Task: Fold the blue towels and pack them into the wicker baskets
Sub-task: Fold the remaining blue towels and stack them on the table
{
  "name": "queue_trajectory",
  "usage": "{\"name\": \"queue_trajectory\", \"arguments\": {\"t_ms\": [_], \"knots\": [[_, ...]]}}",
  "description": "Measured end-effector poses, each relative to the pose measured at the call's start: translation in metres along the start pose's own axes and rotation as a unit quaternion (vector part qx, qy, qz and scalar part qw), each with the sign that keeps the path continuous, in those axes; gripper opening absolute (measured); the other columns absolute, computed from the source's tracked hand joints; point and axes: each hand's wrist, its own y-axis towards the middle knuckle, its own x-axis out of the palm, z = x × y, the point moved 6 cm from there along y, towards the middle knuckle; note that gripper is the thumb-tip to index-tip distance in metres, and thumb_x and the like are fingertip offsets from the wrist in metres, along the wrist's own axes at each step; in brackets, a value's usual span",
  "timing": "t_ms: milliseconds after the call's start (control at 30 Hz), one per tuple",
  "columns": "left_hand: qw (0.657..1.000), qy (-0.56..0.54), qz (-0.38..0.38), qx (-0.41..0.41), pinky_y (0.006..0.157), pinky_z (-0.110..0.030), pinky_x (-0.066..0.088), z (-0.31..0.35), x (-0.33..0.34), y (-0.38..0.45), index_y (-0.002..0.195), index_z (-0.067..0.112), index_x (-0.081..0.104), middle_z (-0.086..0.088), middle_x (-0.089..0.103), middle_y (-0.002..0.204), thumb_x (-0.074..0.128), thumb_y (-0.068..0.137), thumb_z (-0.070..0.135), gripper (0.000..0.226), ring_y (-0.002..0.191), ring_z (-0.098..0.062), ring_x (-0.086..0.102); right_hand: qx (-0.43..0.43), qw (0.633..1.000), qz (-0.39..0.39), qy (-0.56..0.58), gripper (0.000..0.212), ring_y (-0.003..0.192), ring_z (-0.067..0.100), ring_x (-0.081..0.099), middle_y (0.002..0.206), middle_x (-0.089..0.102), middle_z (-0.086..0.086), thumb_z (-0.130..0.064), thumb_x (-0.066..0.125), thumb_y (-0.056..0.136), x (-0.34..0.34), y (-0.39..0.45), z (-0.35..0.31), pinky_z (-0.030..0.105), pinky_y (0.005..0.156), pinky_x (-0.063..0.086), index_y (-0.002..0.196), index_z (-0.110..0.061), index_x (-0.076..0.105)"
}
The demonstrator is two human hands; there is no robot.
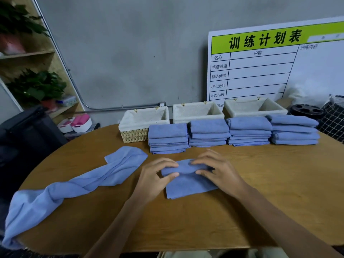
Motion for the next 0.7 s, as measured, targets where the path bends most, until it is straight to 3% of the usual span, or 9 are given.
{"name": "queue_trajectory", "arguments": {"t_ms": [133, 267, 400, 500, 567, 700], "knots": [[1.000, 0.011, -0.010, -0.010, 0.093, -0.028, 0.050, 0.012, 0.004, -0.018, 0.106, 0.029, 0.075, 0.023, 0.071, 0.107, 0.081, 0.084, 0.028, 0.022, 0.105, -0.001, 0.066, 0.088, 0.995, -0.020, 0.033, 0.025, 0.101, 0.005, 0.060, 0.109, 0.062, -0.012, -0.031, 0.069, 0.090, -0.003, -0.013, 0.003, 0.015, 0.085, 0.043, 0.115, -0.026, 0.070], [0.995, -0.051, 0.013, -0.081, 0.078, -0.026, 0.057, 0.022, 0.005, -0.017, 0.113, 0.032, 0.069, 0.020, 0.074, 0.101, 0.067, 0.097, 0.021, 0.019, 0.085, -0.001, 0.072, 0.164, 0.985, -0.001, 0.044, 0.020, 0.085, 0.005, 0.063, 0.102, 0.062, -0.016, -0.027, 0.063, 0.096, -0.005, -0.013, 0.013, 0.016, 0.074, 0.046, 0.115, -0.031, 0.069], [0.990, -0.008, 0.005, -0.139, 0.066, -0.015, 0.049, 0.010, 0.003, -0.001, 0.115, 0.031, 0.069, 0.010, 0.072, 0.091, 0.072, 0.093, 0.024, 0.024, 0.073, -0.001, 0.069, 0.212, 0.977, 0.004, 0.025, 0.020, 0.065, 0.003, 0.065, 0.105, 0.067, -0.013, -0.025, 0.064, 0.096, -0.002, 0.002, 0.020, 0.014, 0.066, 0.048, 0.116, -0.026, 0.069], [0.986, 0.039, -0.059, -0.148, 0.076, -0.011, 0.045, -0.003, 0.011, 0.006, 0.118, 0.034, 0.068, 0.018, 0.057, 0.116, 0.080, 0.085, 0.032, 0.035, 0.091, -0.001, 0.060, 0.239, 0.970, -0.047, -0.012, 0.026, 0.087, 0.001, 0.065, 0.110, 0.070, -0.009, -0.029, 0.072, 0.090, 0.007, 0.013, 0.029, 0.007, 0.073, 0.042, 0.115, -0.021, 0.070], [0.975, 0.071, -0.128, -0.169, 0.083, -0.010, 0.043, -0.016, 0.022, 0.003, 0.126, 0.036, 0.063, 0.020, 0.053, 0.123, 0.080, 0.082, 0.045, 0.048, 0.102, 0.003, 0.054, 0.244, 0.962, -0.110, -0.055, 0.033, 0.105, 0.007, 0.062, 0.117, 0.068, -0.010, -0.038, 0.073, 0.088, 0.016, 0.012, 0.038, 0.015, 0.083, 0.046, 0.118, -0.024, 0.069], [0.953, 0.087, -0.198, -0.212, 0.092, -0.028, 0.050, -0.038, 0.029, 0.000, 0.125, 0.037, 0.065, 0.020, 0.061, 0.122, 0.069, 0.077, 0.071, 0.059, 0.106, 0.001, 0.058, 0.305, 0.936, -0.160, -0.072, 0.053, 0.110, 0.008, 0.056, 0.121, 0.060, -0.016, -0.065, 0.065, 0.083, 0.020, -0.006, 0.061, 0.031, 0.090, 0.046, 0.125, -0.033, 0.063]]}}
